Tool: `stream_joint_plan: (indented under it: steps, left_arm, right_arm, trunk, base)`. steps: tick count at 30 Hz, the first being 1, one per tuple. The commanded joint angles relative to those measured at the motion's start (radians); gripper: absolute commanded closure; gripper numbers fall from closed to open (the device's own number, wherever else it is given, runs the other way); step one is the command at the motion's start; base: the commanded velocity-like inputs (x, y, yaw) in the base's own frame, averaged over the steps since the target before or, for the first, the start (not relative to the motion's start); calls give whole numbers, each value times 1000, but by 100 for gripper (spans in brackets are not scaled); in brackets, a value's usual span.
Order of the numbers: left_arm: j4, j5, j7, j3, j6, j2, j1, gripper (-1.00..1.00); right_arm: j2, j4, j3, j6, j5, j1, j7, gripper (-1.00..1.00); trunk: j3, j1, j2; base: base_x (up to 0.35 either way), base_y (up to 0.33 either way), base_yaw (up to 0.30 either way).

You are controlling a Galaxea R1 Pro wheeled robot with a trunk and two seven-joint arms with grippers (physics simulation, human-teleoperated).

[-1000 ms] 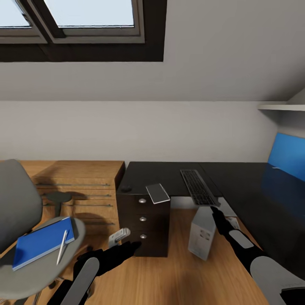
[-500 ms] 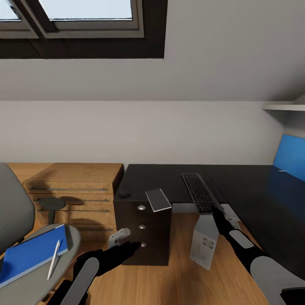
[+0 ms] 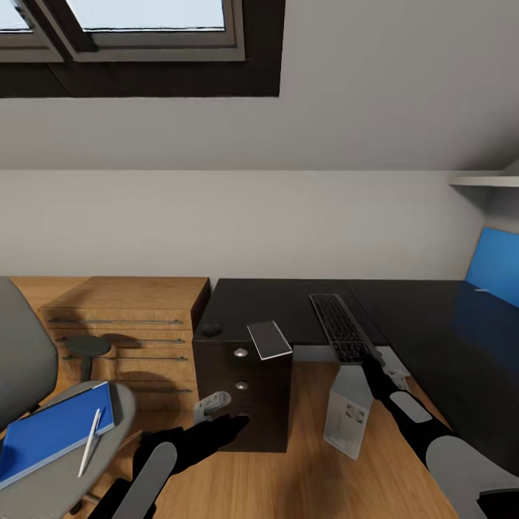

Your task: In the bedroom, organize the workspace by keeping the computer under the desk, ensuring the monitor is on the desk, placing the keyboard on the desk next to the monitor, placing the mouse on the desk next to the keyboard, moving the folder from the swivel chair onto the desk next to the mouse, stacking the notebook on top of the folder with the pen on top of the notebook, and positioning the swivel chair next to the desk.

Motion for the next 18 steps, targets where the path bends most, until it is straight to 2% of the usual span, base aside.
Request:
stream_joint_plan:
  steps: [1, 11, 15, 18]
  left_arm:
    - [-1, 11, 10, -2, 0, 1, -1, -100]
    - [-2, 11, 11, -4, 3, 1, -1, -100]
    - [-2, 11, 11, -5, 2, 1, -1, -100]
    - [-2, 11, 11, -5, 2, 1, -1, -100]
  right_arm:
    - [-1, 1, 6, 1, -9, -1, 3, -100]
    - [-5, 3, 1, 1, -10, 0, 1, -100]
    - [-5, 3, 1, 1, -16, -1, 0, -100]
    - [-5, 3, 1, 1, -25, -1, 0, -100]
  trunk:
    - [-4, 4, -8]
    - [-4, 4, -8]
    - [-17, 19, -36]
    - [-17, 19, -36]
  base:
    - [0, 0, 0]
    - [0, 0, 0]
    - [0, 0, 0]
    - [0, 0, 0]
